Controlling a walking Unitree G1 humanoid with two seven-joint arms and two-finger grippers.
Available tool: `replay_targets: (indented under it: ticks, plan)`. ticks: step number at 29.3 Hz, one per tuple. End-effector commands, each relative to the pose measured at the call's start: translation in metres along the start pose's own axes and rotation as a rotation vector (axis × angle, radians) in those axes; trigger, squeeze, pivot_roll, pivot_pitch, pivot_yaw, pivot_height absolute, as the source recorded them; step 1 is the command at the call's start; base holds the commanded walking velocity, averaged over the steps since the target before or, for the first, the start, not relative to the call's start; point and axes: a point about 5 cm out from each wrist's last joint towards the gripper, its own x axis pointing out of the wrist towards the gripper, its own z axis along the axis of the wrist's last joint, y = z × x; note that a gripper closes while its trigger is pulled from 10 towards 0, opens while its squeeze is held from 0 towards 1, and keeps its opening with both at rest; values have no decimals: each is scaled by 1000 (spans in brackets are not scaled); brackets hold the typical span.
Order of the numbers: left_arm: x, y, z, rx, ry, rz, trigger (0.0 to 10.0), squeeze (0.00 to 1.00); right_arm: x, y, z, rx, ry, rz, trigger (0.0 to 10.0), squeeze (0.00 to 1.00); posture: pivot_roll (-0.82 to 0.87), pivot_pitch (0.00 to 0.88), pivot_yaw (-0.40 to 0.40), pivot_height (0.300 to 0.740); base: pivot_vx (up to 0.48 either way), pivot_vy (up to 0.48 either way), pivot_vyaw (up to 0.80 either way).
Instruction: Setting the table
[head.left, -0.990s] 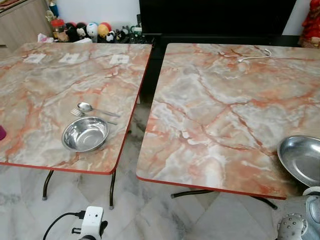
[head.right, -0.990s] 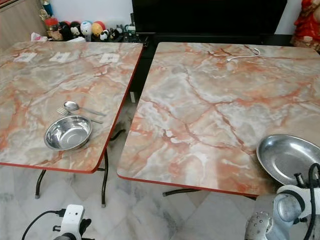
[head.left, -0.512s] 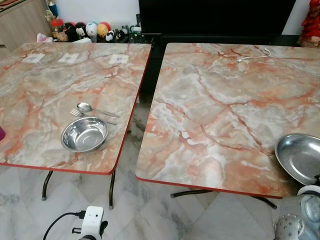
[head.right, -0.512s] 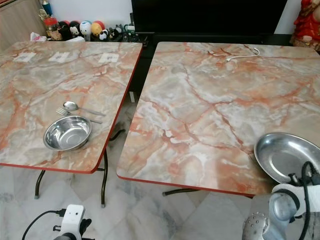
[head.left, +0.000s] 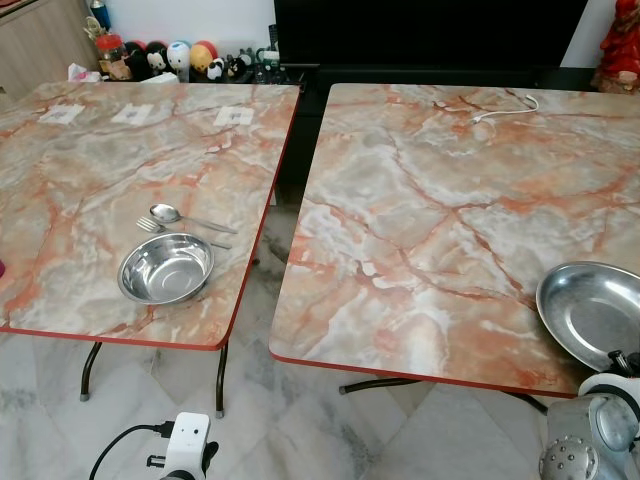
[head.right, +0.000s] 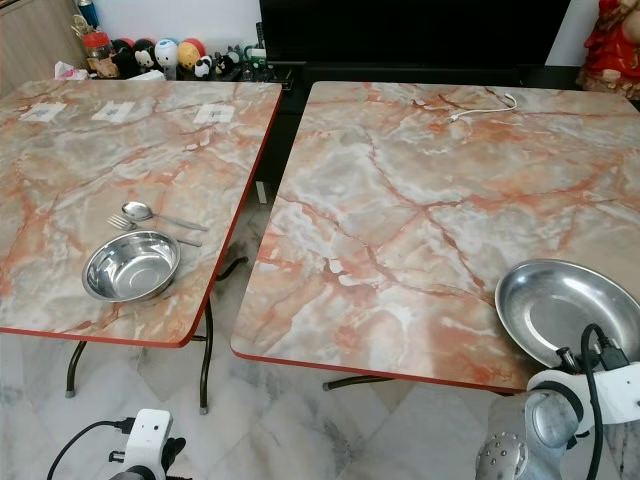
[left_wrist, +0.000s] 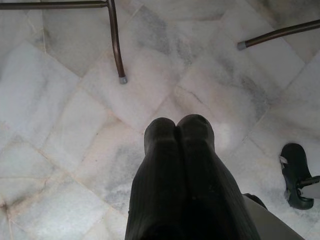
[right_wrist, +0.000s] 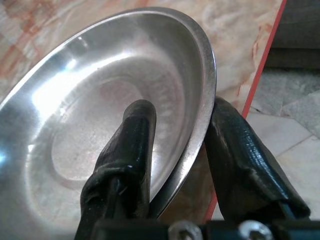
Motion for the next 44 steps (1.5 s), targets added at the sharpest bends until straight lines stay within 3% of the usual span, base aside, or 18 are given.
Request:
replay_targets:
  ticks: [1, 11, 22, 35, 44]
  plan:
    - [-1, -1, -5, 23, 28, -8, 10000, 0, -4, -3, 2, 1, -8, -7, 10000, 0, -54, 75, 16, 740, 0, 0, 0]
    - [-2, -1, -7, 25, 35, -9, 10000, 0, -5, -7, -4, 26, 49, -31, 10000, 0, -54, 65, 13, 740, 0, 0, 0]
    - [-2, 0, -9, 30, 41, -10, 10000, 0, 1, 5, -5, 27, 80, 32, 10000, 0, -48, 50, 12, 740, 0, 0, 0]
    - [-1, -3, -6, 32, 31, -17, 10000, 0, -5, -10, -5, 15, 66, -53, 10000, 0, -54, 56, 11, 740, 0, 0, 0]
    - [-1, -3, -7, 29, 33, -15, 10000, 0, -5, -11, -3, 17, 46, -50, 10000, 0, -52, 61, 10, 740, 0, 0, 0]
